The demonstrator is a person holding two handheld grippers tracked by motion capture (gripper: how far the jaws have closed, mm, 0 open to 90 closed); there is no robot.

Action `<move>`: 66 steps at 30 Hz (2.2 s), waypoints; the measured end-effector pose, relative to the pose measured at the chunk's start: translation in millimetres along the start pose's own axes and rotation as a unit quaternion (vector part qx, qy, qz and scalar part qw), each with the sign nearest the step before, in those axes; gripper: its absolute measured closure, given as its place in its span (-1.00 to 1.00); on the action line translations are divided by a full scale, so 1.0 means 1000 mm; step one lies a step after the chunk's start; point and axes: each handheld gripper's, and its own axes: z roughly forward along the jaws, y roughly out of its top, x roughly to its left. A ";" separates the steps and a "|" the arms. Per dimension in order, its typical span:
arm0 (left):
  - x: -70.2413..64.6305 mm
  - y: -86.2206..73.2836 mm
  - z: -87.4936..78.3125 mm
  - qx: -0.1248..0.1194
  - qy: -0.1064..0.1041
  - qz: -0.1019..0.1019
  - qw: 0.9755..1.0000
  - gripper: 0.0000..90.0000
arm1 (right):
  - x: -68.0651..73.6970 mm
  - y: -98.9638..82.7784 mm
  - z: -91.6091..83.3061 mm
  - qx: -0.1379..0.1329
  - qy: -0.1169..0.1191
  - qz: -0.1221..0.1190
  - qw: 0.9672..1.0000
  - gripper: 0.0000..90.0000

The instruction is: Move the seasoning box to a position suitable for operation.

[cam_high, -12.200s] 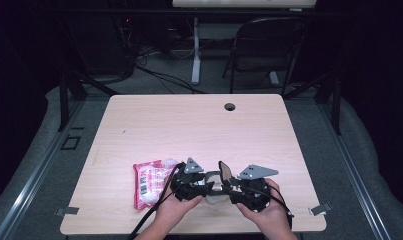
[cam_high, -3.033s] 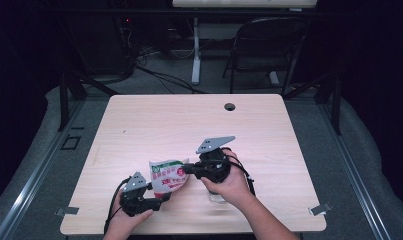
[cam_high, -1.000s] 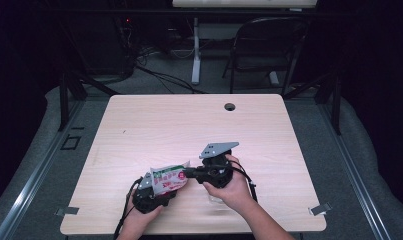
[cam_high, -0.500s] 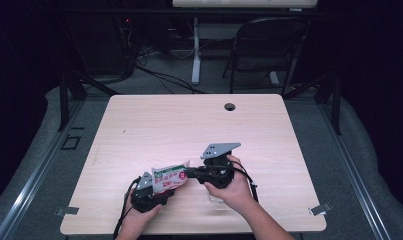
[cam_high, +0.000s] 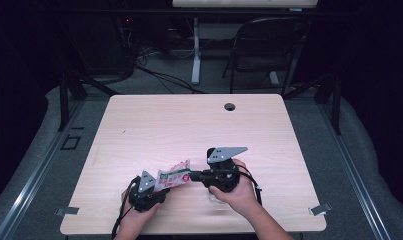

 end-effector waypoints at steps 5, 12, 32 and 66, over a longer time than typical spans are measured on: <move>-0.003 0.001 -0.002 -0.005 0.022 0.013 1.000 0.25 | -0.001 -0.006 -0.004 -0.001 0.004 -0.002 1.000 0.89; 0.001 0.003 -0.009 -0.010 0.064 0.033 0.997 0.26 | -0.007 -0.016 -0.017 -0.023 0.004 0.004 1.000 0.67; -0.020 0.004 -0.022 -0.008 0.146 0.182 0.972 0.26 | -0.031 -0.039 -0.033 -0.031 -0.048 0.048 0.997 0.57; -0.013 0.014 -0.017 -0.003 0.138 0.180 0.974 0.26 | -0.050 -0.086 -0.062 -0.042 -0.115 0.143 0.982 0.30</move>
